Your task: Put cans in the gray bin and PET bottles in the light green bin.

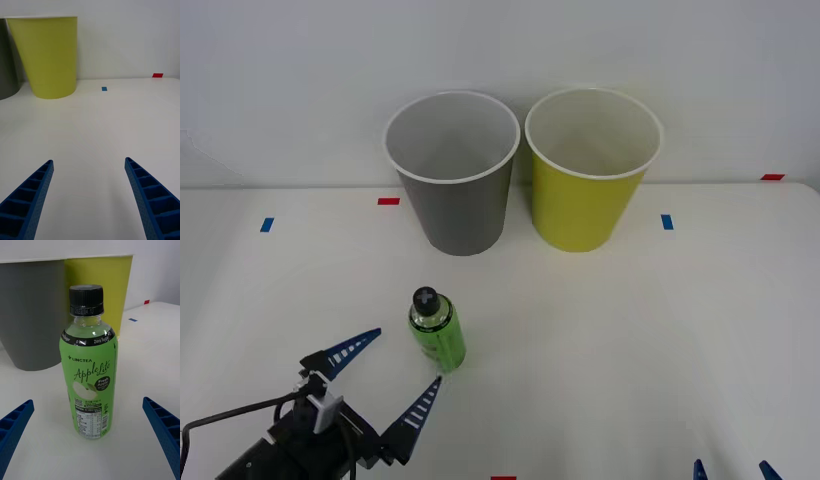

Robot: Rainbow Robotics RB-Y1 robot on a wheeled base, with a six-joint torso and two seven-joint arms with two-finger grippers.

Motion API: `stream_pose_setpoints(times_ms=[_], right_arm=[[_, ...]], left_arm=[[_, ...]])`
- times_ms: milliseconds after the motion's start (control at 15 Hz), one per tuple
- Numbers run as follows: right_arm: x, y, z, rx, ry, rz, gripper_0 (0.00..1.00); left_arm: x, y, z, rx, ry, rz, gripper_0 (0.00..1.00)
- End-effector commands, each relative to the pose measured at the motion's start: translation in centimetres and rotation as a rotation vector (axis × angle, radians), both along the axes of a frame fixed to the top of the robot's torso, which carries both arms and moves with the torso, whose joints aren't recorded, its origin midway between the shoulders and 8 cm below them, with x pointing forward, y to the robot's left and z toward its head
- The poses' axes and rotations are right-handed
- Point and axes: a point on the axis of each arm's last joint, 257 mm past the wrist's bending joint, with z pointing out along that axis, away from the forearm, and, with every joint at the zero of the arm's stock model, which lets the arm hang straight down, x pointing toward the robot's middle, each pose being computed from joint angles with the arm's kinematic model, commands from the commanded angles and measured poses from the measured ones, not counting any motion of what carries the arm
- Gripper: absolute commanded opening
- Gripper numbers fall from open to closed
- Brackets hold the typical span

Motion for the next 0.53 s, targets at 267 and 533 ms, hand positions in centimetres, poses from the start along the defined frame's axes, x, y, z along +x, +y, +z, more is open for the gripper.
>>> stream_pose_setpoints(times_ms=[267, 533], right_arm=[[0.0, 0.0, 0.0, 0.000, 0.000, 0.000, 0.65], [0.0, 0.0, 0.0, 0.000, 0.000, 0.000, 0.64]], left_arm=[[1.9, -0.9, 0.7, -0.008, -0.002, -0.004, 1.00], [2.8, -2.1, 0.8, -0.023, 0.003, 0.005, 1.00]])
